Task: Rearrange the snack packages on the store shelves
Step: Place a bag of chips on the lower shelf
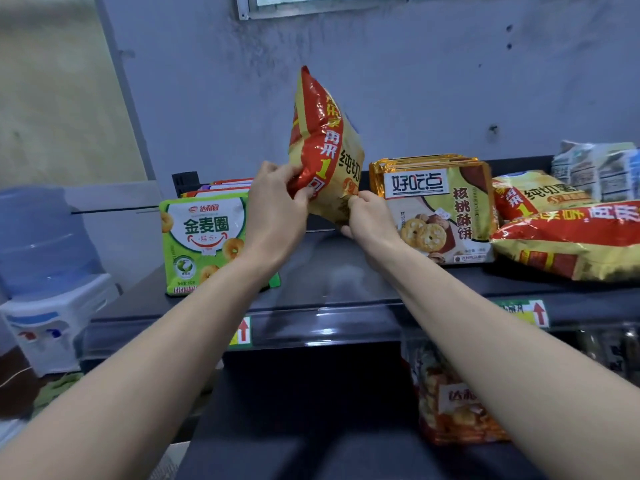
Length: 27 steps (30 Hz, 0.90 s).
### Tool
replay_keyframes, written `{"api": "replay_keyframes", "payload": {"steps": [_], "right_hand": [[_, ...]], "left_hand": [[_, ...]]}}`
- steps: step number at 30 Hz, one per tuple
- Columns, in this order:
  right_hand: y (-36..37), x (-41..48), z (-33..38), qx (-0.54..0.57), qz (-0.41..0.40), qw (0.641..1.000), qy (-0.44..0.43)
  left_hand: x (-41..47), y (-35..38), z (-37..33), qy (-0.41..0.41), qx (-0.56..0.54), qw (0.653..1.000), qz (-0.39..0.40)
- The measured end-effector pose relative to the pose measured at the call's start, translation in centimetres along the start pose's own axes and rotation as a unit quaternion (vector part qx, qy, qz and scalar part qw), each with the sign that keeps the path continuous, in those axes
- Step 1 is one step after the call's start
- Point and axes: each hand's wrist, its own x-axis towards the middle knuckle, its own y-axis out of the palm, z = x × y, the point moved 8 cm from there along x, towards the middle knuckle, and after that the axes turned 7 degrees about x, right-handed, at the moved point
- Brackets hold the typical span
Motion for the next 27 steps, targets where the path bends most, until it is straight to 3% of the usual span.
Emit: {"api": "replay_keyframes", "payload": {"steps": [12,16,21,27], "right_hand": [[-7.8,-10.6,3.1,0.105,-0.090,0.990,-0.009],[-10.4,-13.3,2.9,0.174,-0.094,0.980,0.000],[-14.4,-16.2,1.2,0.138,-0.120,0.983,0.022],[-18.0,-19.5,-1.1,0.160,-0.093,0.982,0.036]], "left_hand": [[-5.6,-2.0,-2.8,0.059,-0.179,0.982,-0.024],[-8.3,-1.3,-4.5,0.076,-0.213,0.974,0.019],[-12.2,-0.5,-6.3,0.080,-0.222,0.968,0.080],[-16.7,0.5,-8.3,0.078,-0.207,0.966,0.131]]}}
